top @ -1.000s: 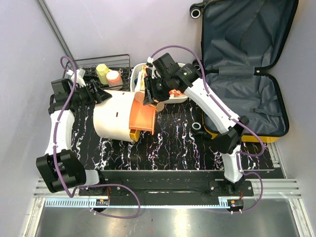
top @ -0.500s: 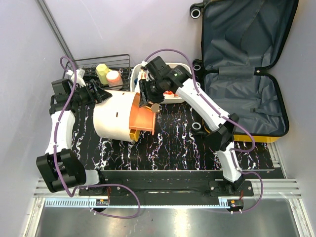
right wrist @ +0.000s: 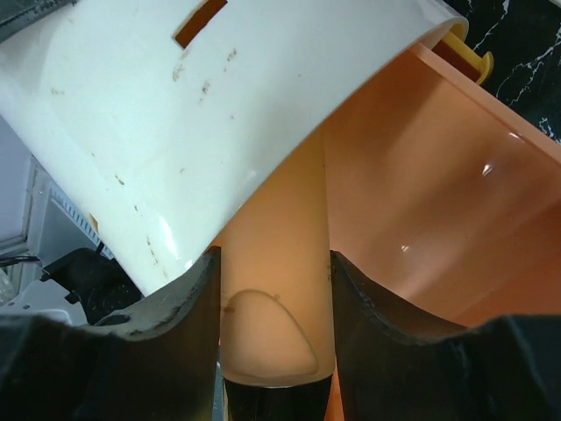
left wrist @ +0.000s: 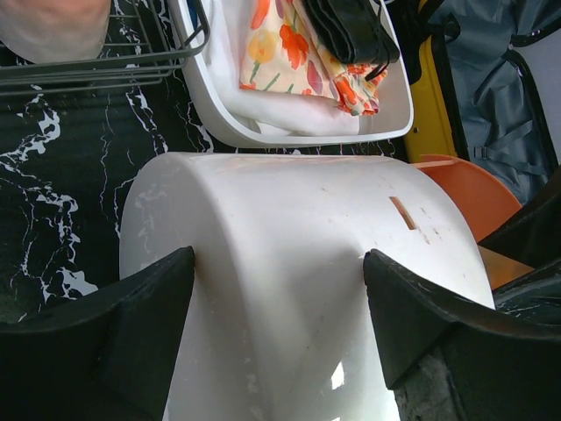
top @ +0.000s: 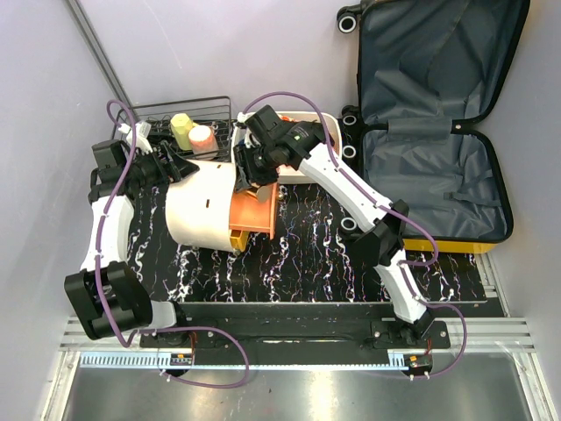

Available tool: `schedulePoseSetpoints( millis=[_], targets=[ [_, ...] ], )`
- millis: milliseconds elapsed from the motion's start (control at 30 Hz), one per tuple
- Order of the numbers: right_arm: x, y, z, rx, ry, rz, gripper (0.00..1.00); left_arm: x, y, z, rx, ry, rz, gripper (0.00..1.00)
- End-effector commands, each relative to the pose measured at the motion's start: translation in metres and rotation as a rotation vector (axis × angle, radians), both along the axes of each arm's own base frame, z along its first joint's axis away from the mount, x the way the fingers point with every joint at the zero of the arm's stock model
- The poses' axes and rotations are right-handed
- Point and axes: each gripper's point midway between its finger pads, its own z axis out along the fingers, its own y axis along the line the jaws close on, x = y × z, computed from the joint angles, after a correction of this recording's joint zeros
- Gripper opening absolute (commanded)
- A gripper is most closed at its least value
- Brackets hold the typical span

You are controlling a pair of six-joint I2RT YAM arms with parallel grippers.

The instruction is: Open, take out, and arrange the luggage

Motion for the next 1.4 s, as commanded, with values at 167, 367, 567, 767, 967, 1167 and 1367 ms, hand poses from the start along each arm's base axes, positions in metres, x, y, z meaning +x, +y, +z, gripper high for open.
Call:
schedulePoseSetpoints(
  millis=[167,367,567,767,967,1167,1367],
  targets=[
    [0.003,0.024,0.052,0.158,-0.136,0.066,0.78,-0.032,-0.016,-0.064,-0.047,0.266,-0.058,0.79],
    [0.001,0.029,0.092,0.251,-0.247,0.141,0.85,-0.034,-0.015,-0.063,-0.039,0.269,-0.066,0.79],
    [-0.009,0.029,0.153,0.404,-0.421,0.302,0.94,-0.034,-0.012,-0.066,-0.023,0.285,-0.06,0.78],
    [0.006,-0.019,0.184,0.459,-0.488,0.354,0.97,-0.03,-0.005,-0.067,-0.008,0.287,-0.046,0.78],
    [0.036,-0.126,0.137,0.303,-0.501,0.358,0.89,-0.024,-0.002,-0.066,-0.003,0.291,-0.05,0.77],
    [-0.006,-0.179,0.063,0.147,-0.562,0.545,0.74,-0.026,0.0,-0.064,0.031,0.277,-0.064,0.76],
    [-0.013,-0.169,0.02,0.182,-0.547,0.635,0.57,-0.033,-0.002,-0.067,0.028,0.298,-0.073,0.75]
  ],
)
